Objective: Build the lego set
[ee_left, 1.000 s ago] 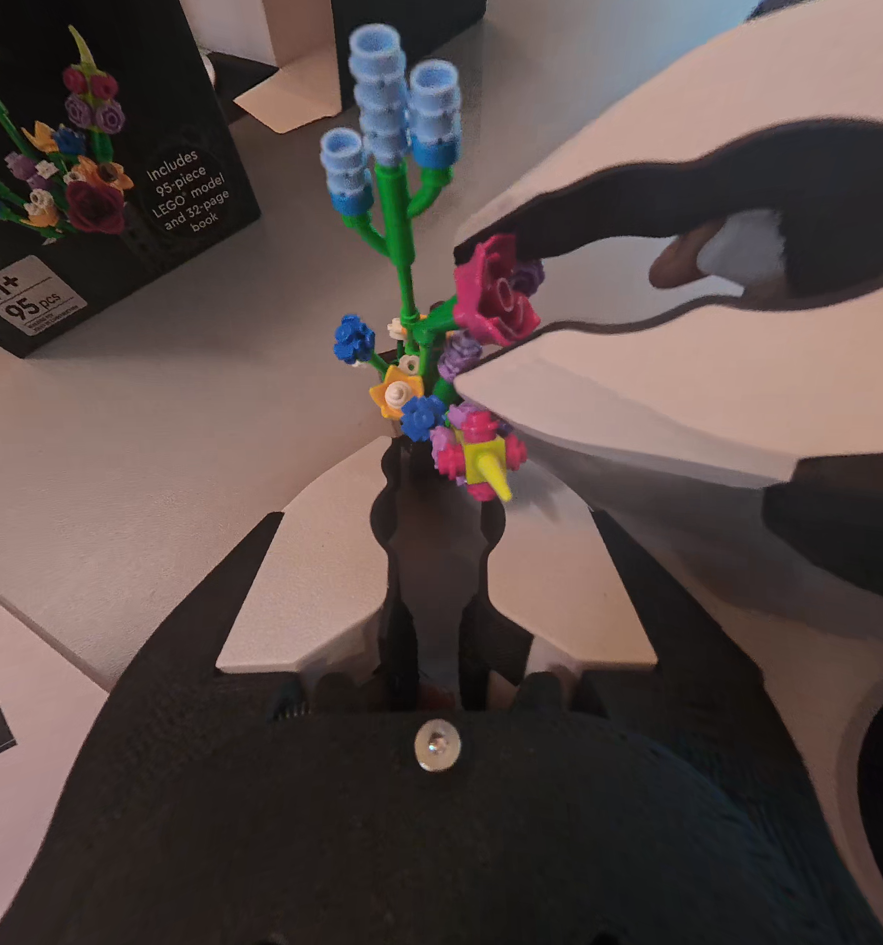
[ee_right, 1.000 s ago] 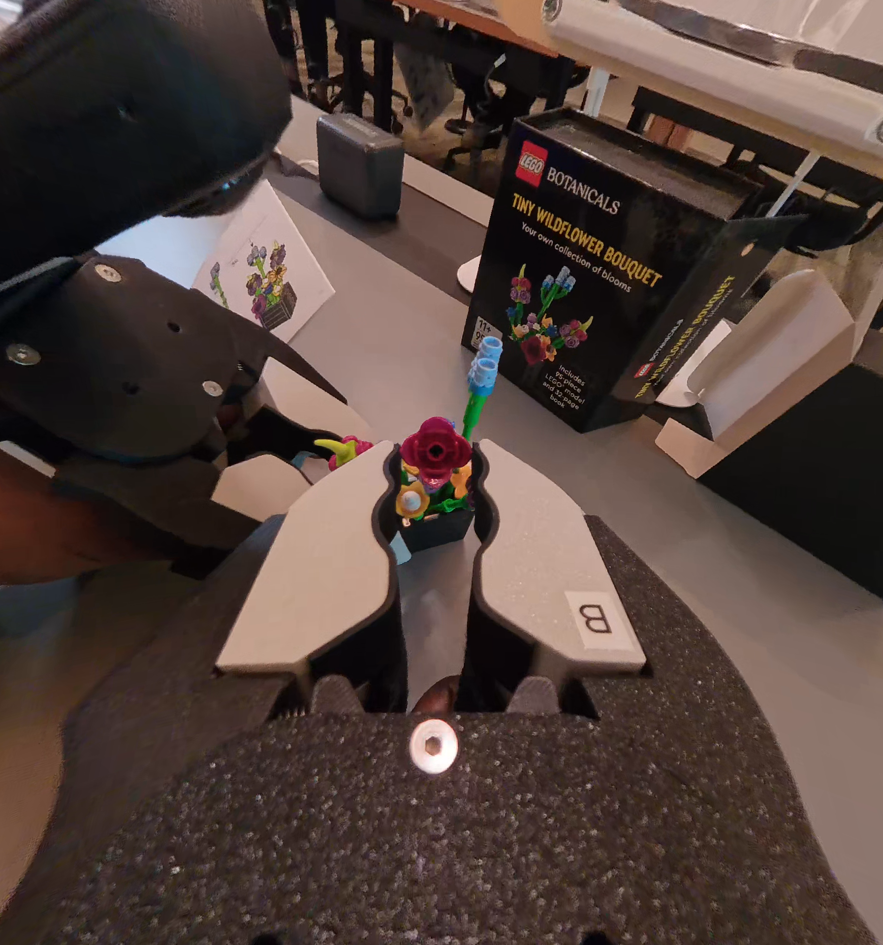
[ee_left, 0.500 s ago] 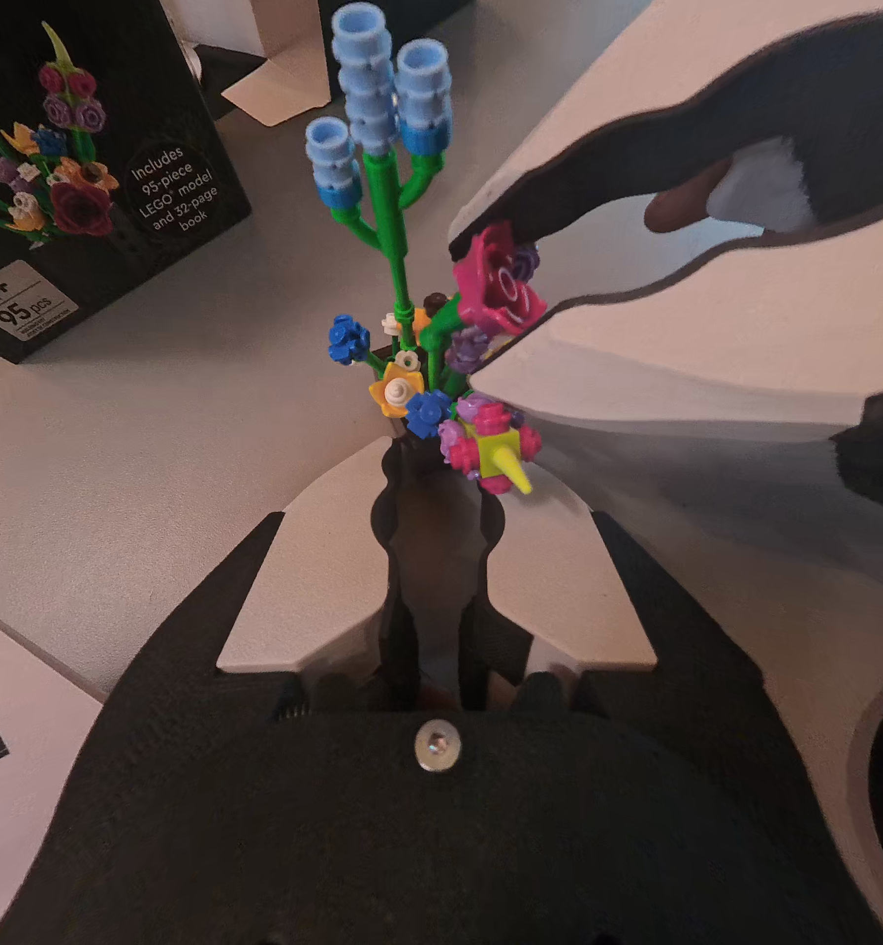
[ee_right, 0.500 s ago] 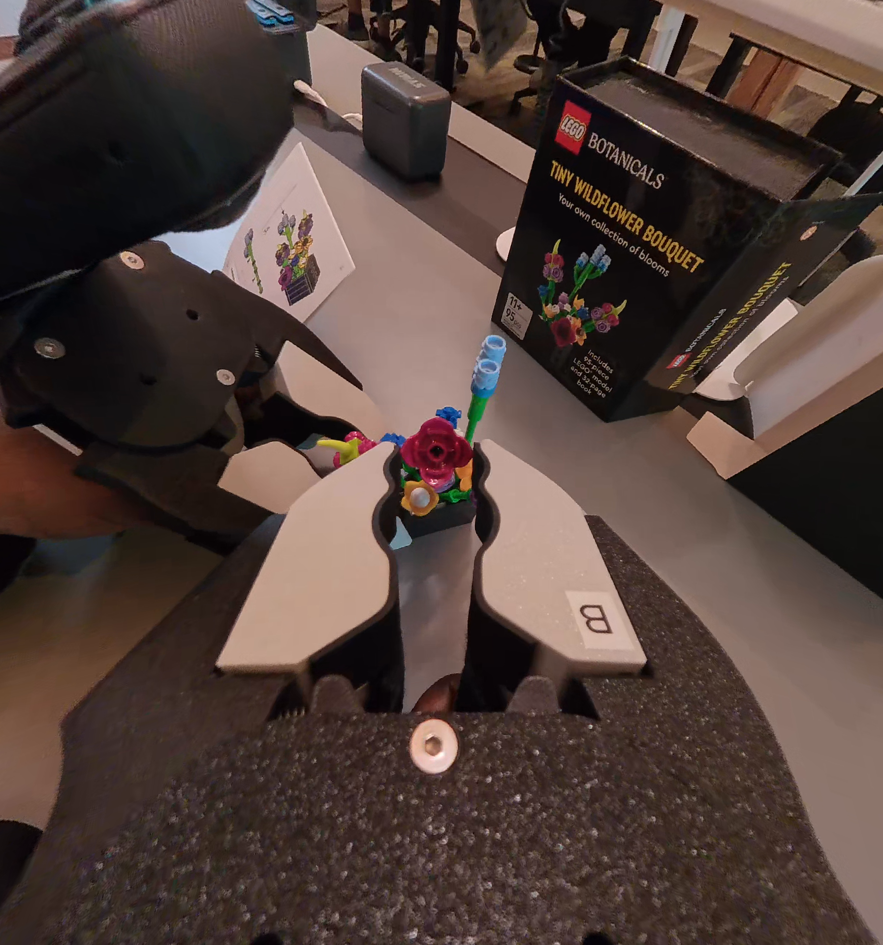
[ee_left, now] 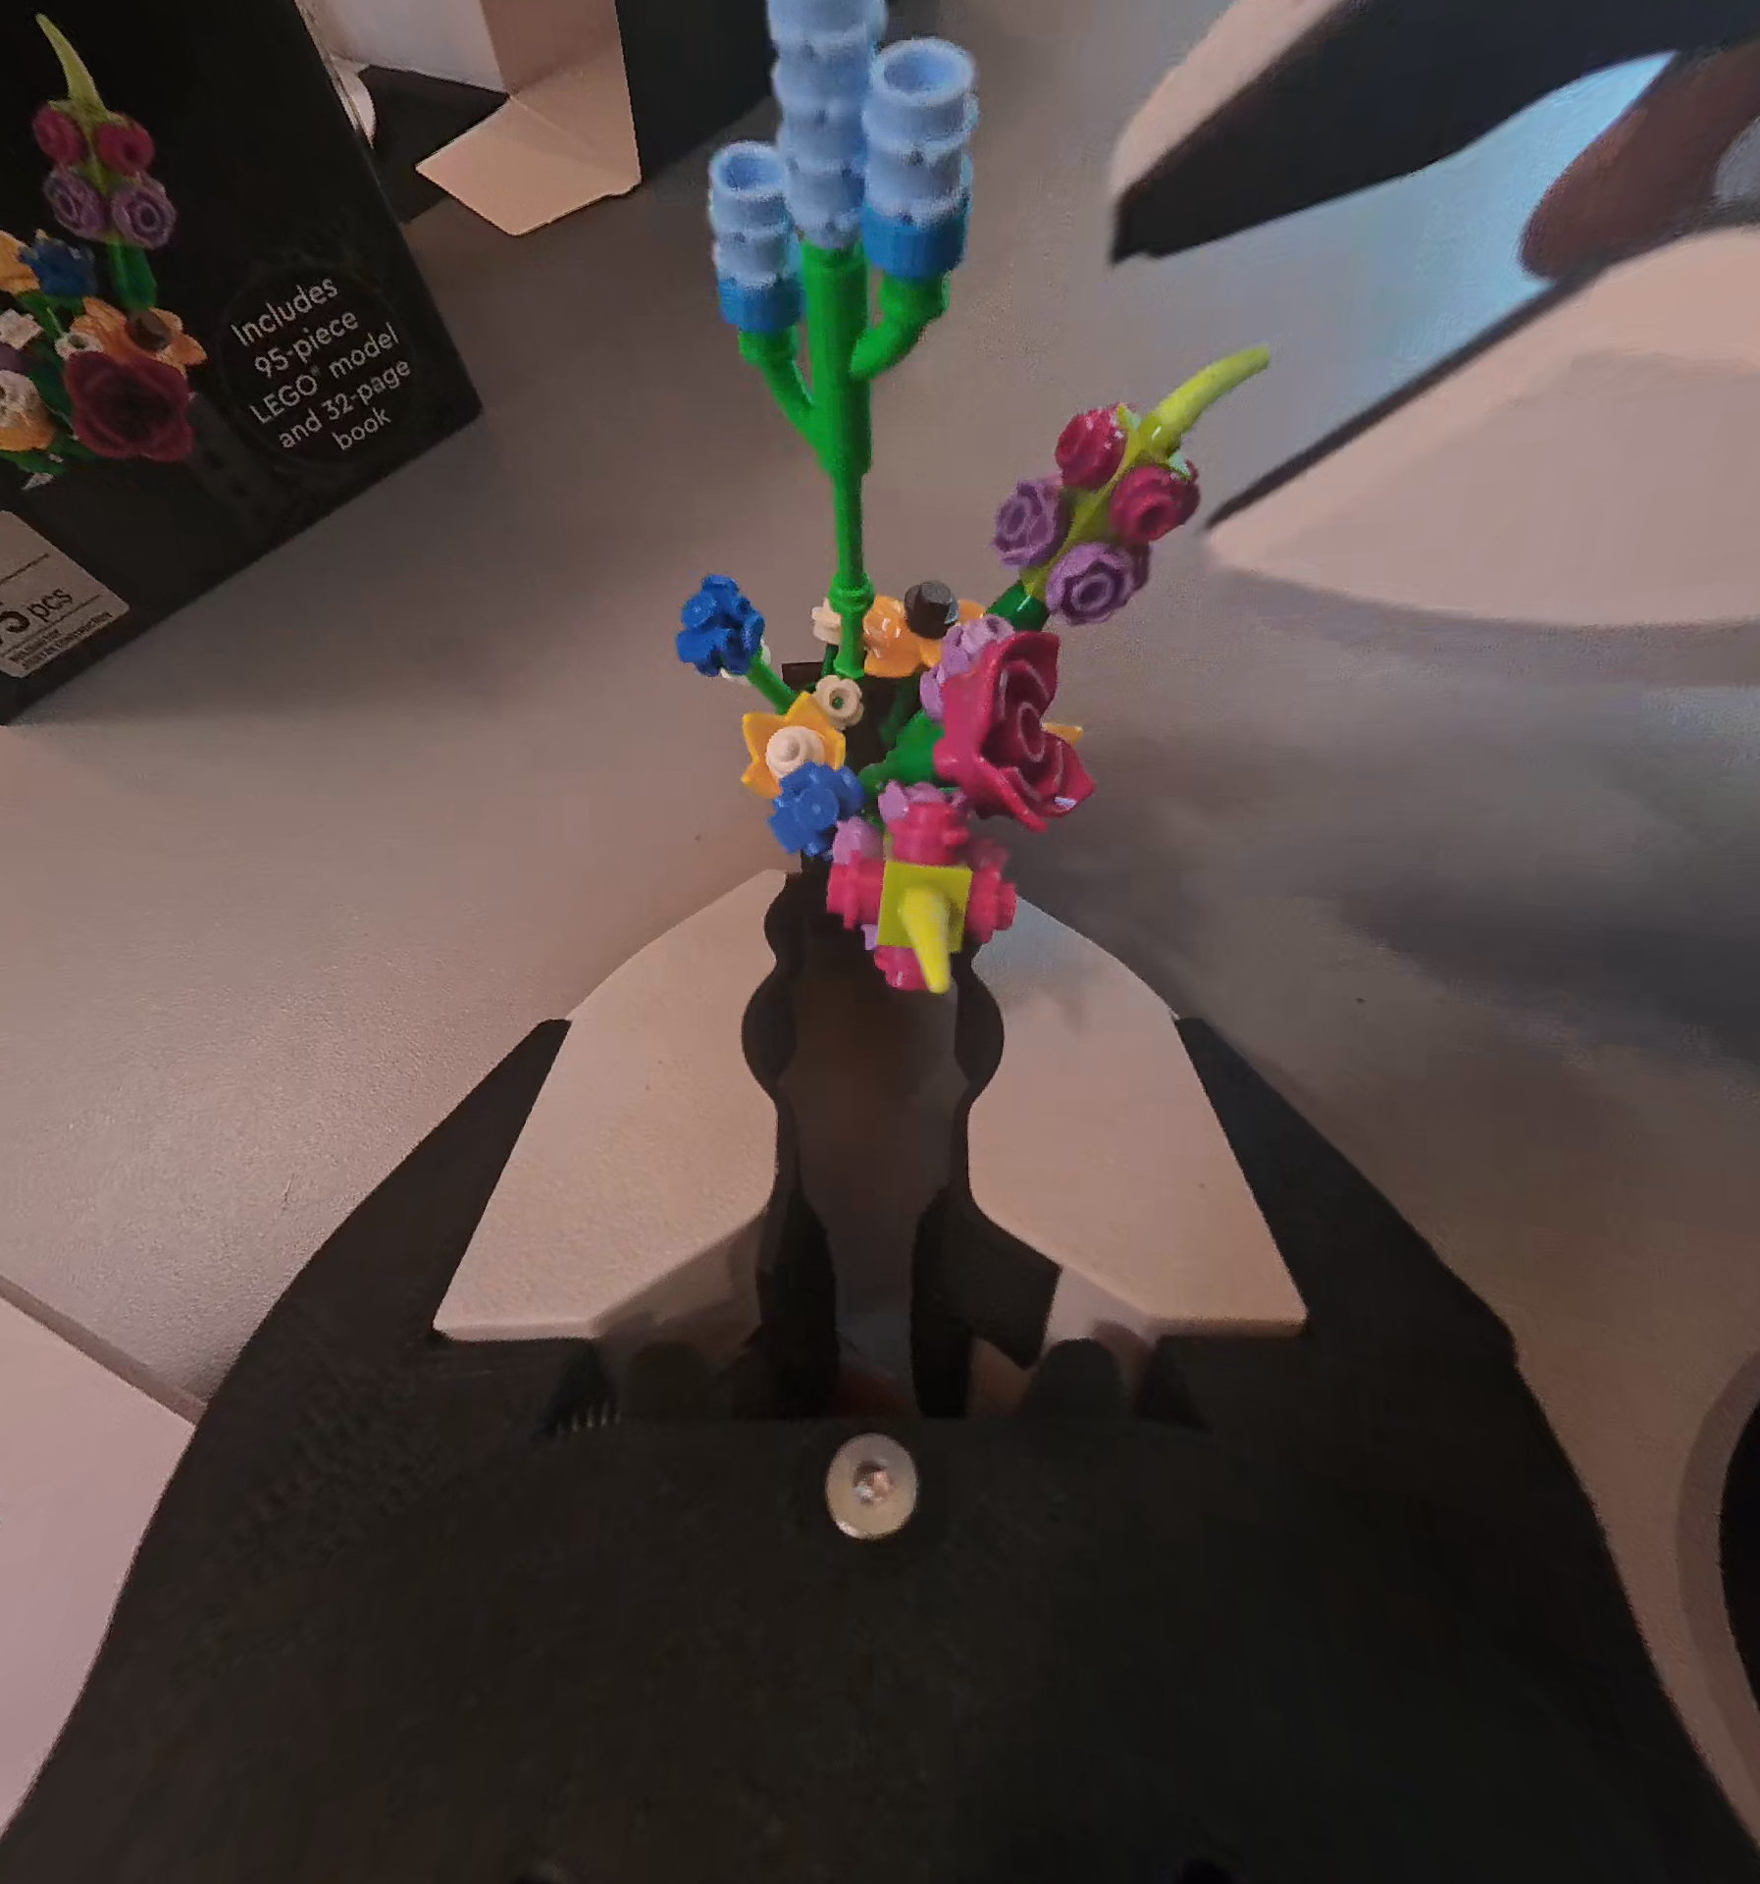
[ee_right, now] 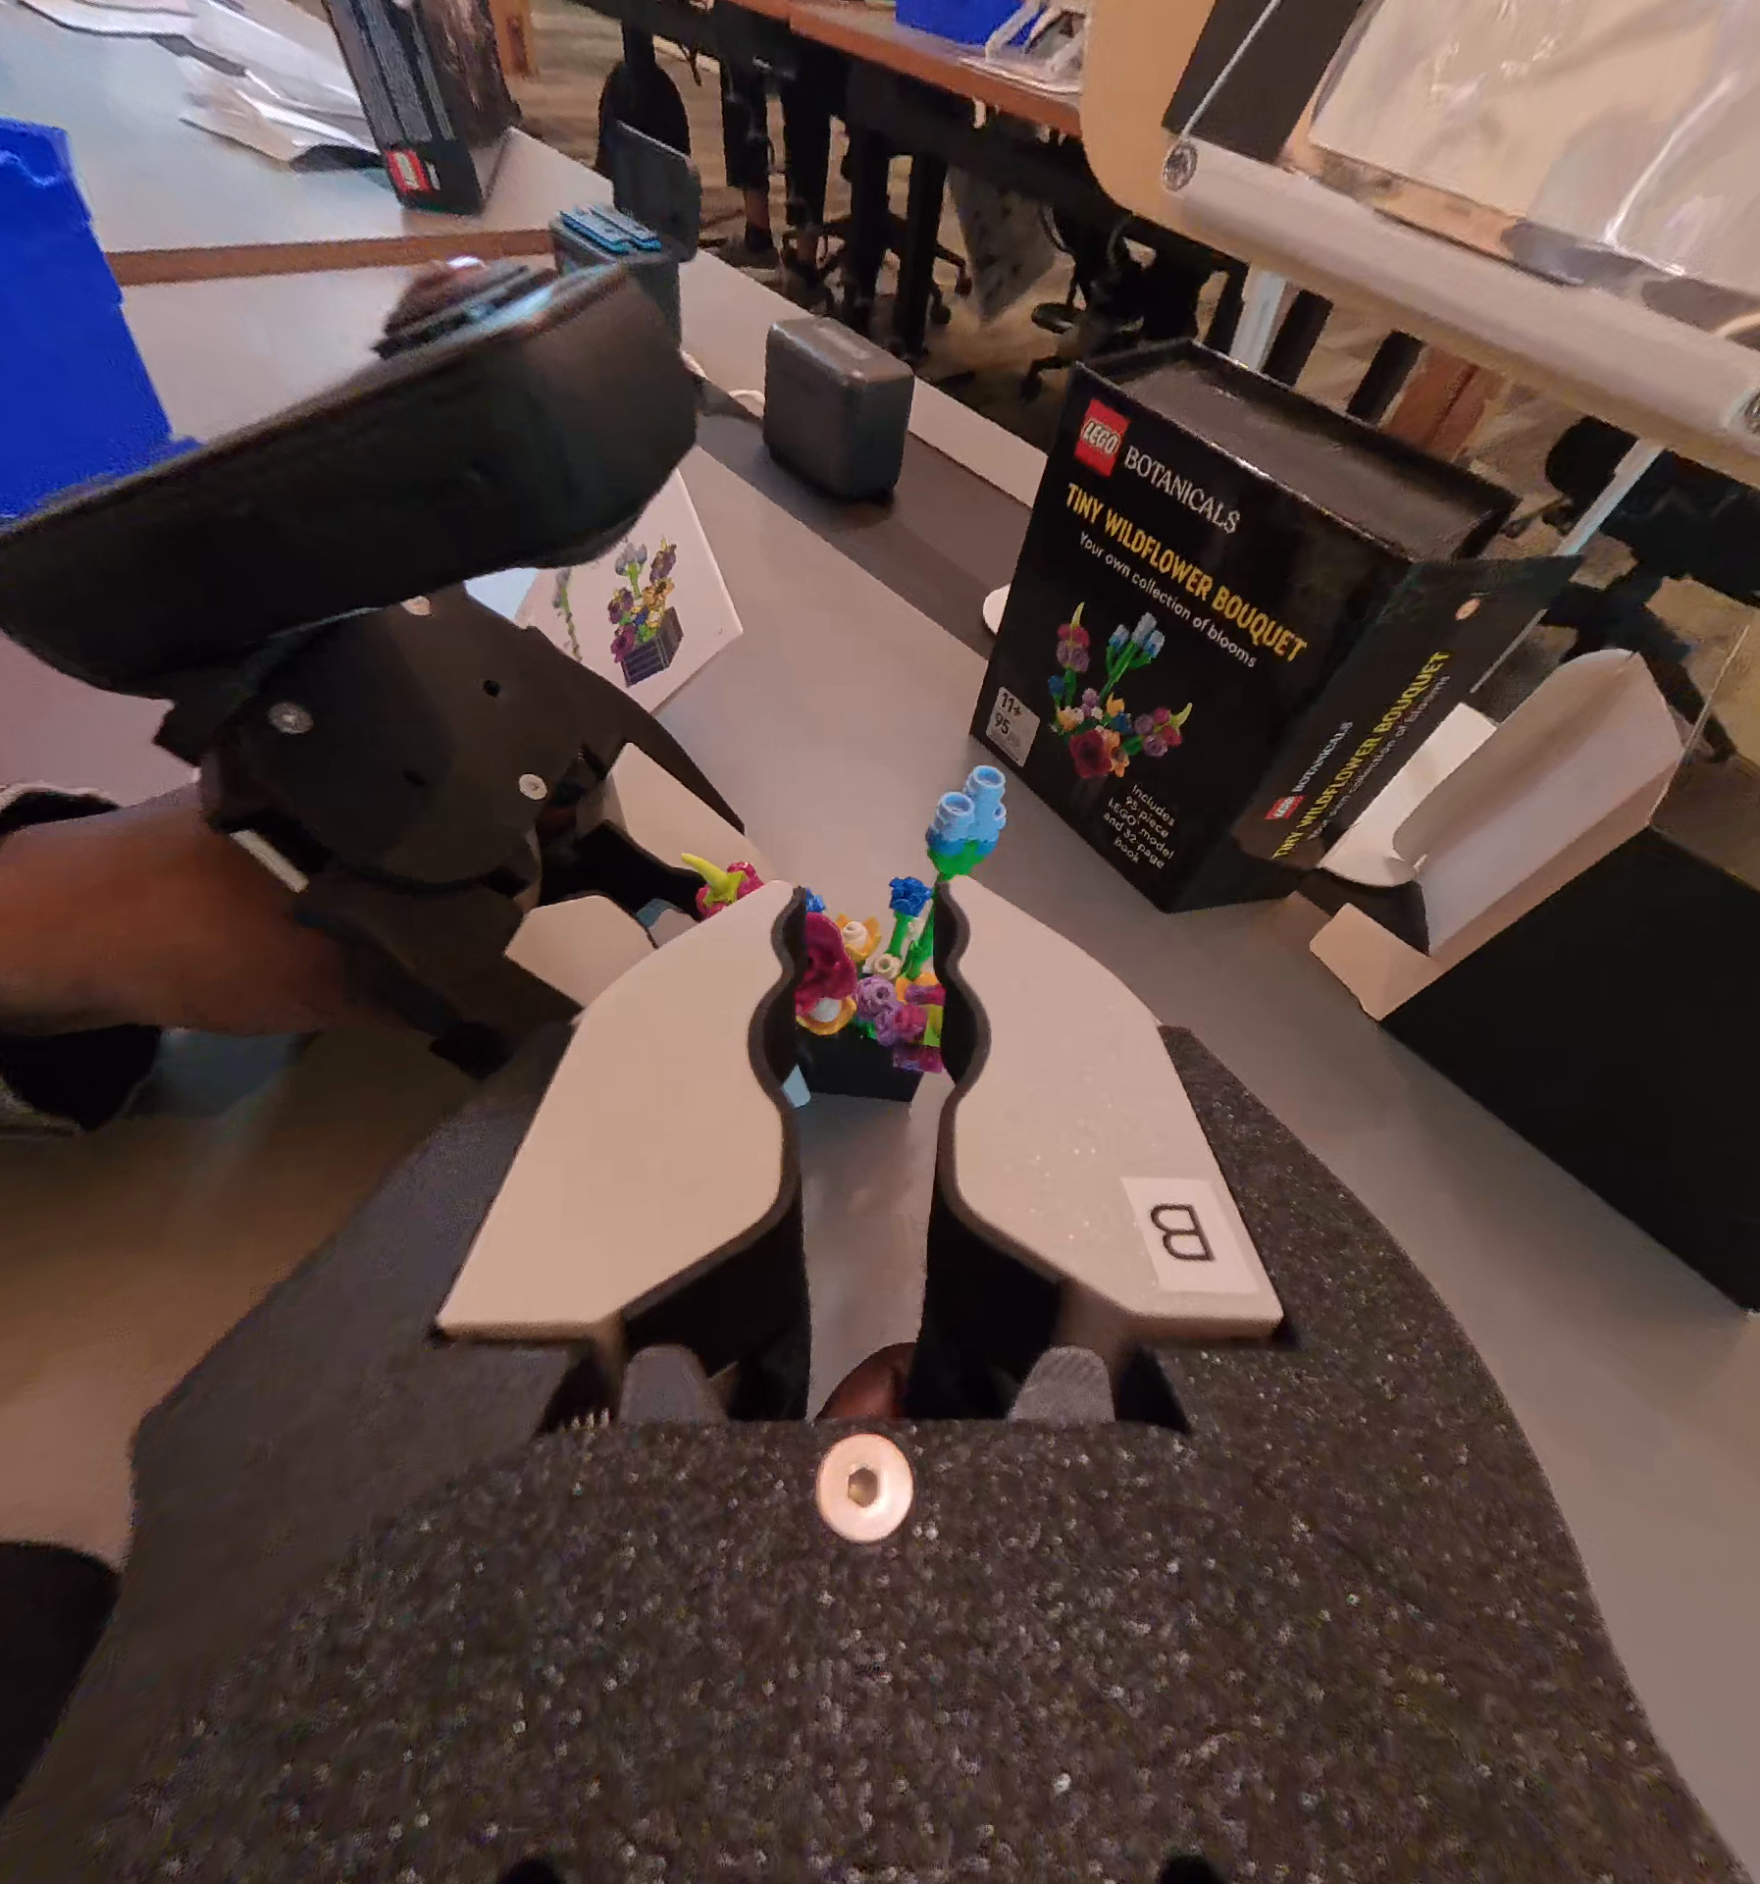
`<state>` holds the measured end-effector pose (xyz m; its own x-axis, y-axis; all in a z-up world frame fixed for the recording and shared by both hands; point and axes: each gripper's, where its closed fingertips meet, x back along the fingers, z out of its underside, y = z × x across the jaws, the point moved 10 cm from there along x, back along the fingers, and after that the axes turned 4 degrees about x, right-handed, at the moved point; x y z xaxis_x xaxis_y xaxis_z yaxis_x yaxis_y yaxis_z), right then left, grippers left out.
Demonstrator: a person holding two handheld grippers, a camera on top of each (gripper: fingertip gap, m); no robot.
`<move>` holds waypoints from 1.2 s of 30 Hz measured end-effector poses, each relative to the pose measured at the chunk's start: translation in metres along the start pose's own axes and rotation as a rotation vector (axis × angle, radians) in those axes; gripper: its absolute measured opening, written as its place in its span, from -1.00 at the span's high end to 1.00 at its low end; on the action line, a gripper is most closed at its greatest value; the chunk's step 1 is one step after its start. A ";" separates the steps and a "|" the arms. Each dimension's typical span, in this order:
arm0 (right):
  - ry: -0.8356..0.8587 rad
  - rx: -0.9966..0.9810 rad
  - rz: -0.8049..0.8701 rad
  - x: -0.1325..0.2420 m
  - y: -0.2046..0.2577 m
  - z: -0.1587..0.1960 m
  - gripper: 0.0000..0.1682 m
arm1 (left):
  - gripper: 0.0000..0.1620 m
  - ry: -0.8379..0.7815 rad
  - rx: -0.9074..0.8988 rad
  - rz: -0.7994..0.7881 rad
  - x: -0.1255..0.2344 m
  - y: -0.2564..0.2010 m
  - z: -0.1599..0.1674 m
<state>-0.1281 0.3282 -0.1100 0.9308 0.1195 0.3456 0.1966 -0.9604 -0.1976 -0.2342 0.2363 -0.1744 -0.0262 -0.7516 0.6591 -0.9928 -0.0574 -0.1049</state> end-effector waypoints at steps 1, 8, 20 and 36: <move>-0.004 0.005 -0.008 0.003 -0.001 0.001 0.76 | 0.66 0.000 -0.001 0.000 0.000 0.000 0.000; 0.141 0.180 -0.198 -0.002 -0.005 0.001 0.65 | 0.66 0.001 -0.006 -0.004 0.000 -0.001 0.000; 0.239 0.260 -0.369 -0.027 -0.018 -0.004 0.73 | 0.65 0.008 -0.008 0.007 -0.001 -0.001 0.000; 0.282 0.218 -0.297 -0.026 -0.019 -0.007 0.86 | 0.66 0.015 -0.024 0.003 -0.001 -0.002 0.001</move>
<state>-0.1586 0.3418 -0.1089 0.7103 0.2791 0.6462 0.5300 -0.8162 -0.2301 -0.2316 0.2370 -0.1754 -0.0311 -0.7419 0.6698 -0.9952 -0.0393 -0.0896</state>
